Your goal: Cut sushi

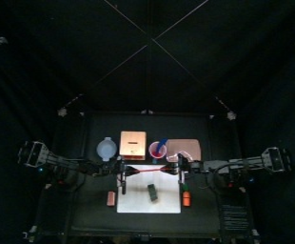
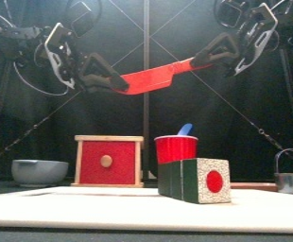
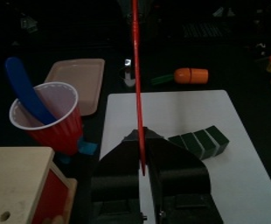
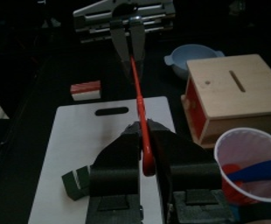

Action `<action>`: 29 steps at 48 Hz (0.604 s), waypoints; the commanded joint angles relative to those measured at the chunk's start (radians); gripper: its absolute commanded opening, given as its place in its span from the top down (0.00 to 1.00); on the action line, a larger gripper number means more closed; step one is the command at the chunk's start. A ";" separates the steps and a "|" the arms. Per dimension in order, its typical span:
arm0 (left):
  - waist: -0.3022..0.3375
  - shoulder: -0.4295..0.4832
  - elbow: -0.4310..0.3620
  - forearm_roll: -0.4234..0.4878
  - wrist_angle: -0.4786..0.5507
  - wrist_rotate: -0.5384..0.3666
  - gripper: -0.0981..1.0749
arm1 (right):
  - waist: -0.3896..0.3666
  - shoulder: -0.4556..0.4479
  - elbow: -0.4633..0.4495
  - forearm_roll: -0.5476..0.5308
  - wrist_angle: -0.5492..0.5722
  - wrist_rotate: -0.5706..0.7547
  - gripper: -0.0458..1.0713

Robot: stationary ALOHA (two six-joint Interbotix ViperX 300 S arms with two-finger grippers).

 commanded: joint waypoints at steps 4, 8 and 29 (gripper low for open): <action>-0.058 0.034 -0.037 -0.017 -0.041 -0.002 0.70 | 0.015 0.029 0.002 0.005 0.023 0.002 0.63; -0.098 0.077 -0.046 -0.058 -0.094 0.000 0.70 | 0.023 0.051 0.008 0.005 0.035 0.002 0.65; -0.259 0.336 -0.152 -0.321 -0.339 0.015 0.71 | 0.052 0.071 0.083 0.021 0.041 0.002 0.87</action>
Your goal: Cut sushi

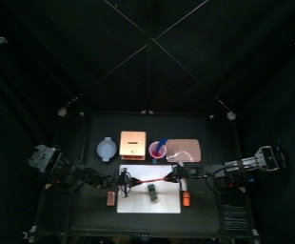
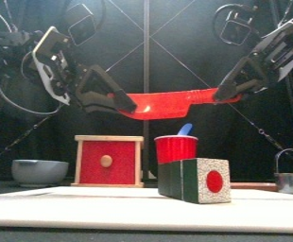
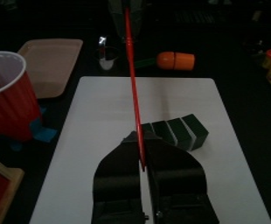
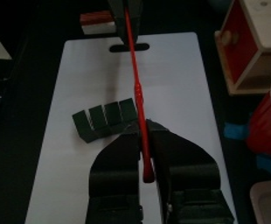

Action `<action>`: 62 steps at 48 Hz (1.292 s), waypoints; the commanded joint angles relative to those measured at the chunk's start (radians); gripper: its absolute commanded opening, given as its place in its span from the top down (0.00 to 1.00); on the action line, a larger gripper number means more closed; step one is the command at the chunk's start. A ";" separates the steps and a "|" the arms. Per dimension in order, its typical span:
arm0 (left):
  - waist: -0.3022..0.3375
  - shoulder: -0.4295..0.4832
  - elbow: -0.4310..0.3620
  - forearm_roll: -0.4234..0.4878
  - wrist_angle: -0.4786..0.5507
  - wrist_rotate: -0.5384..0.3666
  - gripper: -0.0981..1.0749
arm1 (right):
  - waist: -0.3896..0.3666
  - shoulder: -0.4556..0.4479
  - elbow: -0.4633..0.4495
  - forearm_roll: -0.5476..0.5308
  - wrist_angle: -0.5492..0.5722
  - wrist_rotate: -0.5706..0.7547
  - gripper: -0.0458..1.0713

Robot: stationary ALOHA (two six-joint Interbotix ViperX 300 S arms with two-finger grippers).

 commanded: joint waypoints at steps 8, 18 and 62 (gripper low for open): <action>-0.063 0.069 -0.117 -0.089 -0.028 0.072 0.71 | 0.005 0.000 0.028 0.000 -0.003 0.002 0.87; -0.106 0.098 -0.150 -0.210 -0.029 0.132 0.71 | 0.006 0.029 0.017 -0.014 -0.005 0.000 0.87; -0.120 0.156 -0.158 -0.279 -0.023 0.143 0.71 | 0.006 0.137 -0.017 -0.075 -0.003 -0.003 0.87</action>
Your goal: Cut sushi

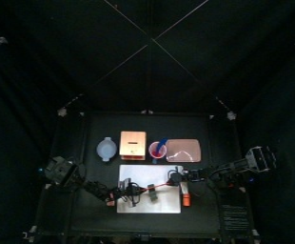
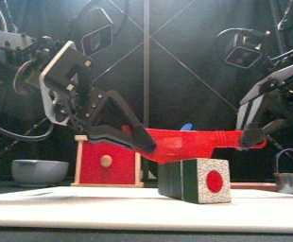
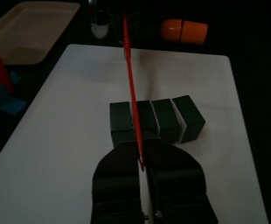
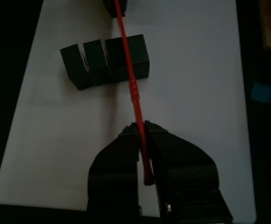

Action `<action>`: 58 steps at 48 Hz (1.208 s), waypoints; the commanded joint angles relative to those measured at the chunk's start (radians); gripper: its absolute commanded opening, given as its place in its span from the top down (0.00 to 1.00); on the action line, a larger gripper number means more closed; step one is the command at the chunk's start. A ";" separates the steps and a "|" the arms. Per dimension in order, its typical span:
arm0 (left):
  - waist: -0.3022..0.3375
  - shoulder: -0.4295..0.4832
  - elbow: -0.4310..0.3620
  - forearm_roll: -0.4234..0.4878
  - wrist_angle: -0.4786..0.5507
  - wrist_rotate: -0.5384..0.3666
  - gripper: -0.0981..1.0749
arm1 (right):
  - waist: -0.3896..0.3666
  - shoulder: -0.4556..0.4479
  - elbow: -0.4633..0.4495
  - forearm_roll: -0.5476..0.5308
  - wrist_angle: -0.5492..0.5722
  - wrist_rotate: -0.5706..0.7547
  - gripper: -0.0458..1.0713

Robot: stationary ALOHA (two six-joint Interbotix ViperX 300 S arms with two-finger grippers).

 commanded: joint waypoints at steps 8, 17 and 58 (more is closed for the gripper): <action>-0.003 -0.029 -0.025 0.003 -0.006 0.008 0.71 | -0.012 -0.032 -0.032 -0.028 0.002 0.005 0.87; -0.003 -0.025 -0.021 0.002 -0.005 0.020 0.71 | -0.012 -0.028 -0.032 -0.040 0.023 0.005 0.87; 0.005 -0.049 -0.012 0.005 0.006 0.035 0.71 | -0.003 -0.020 -0.055 -0.058 0.049 0.003 0.87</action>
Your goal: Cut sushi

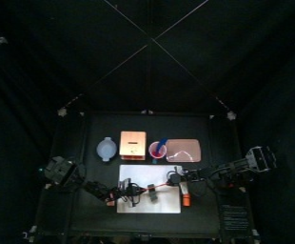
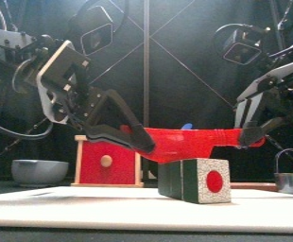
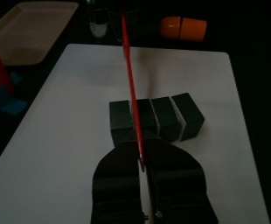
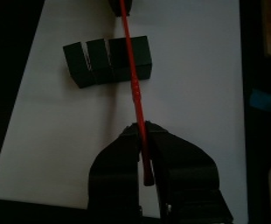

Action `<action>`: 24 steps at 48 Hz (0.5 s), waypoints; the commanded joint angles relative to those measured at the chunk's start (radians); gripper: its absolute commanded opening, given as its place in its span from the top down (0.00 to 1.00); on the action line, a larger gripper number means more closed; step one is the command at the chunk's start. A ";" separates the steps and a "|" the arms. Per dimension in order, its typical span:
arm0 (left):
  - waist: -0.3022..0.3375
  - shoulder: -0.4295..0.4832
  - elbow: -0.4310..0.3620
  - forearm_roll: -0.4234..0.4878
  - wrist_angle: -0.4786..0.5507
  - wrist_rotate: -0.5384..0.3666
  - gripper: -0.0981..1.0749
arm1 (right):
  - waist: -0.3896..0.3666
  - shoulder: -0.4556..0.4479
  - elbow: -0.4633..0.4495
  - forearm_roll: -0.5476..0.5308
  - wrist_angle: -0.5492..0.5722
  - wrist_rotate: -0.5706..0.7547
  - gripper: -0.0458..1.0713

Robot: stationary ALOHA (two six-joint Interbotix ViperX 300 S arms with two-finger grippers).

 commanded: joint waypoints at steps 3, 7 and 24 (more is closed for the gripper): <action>0.006 -0.034 -0.018 0.008 -0.003 0.005 0.71 | -0.003 -0.017 -0.029 -0.005 -0.002 0.005 0.87; 0.008 -0.034 -0.015 0.009 0.003 0.005 0.71 | -0.003 -0.017 -0.029 -0.003 0.000 0.005 0.87; 0.023 -0.031 -0.011 0.018 0.009 0.005 0.71 | -0.005 -0.008 -0.035 -0.006 0.002 0.005 0.87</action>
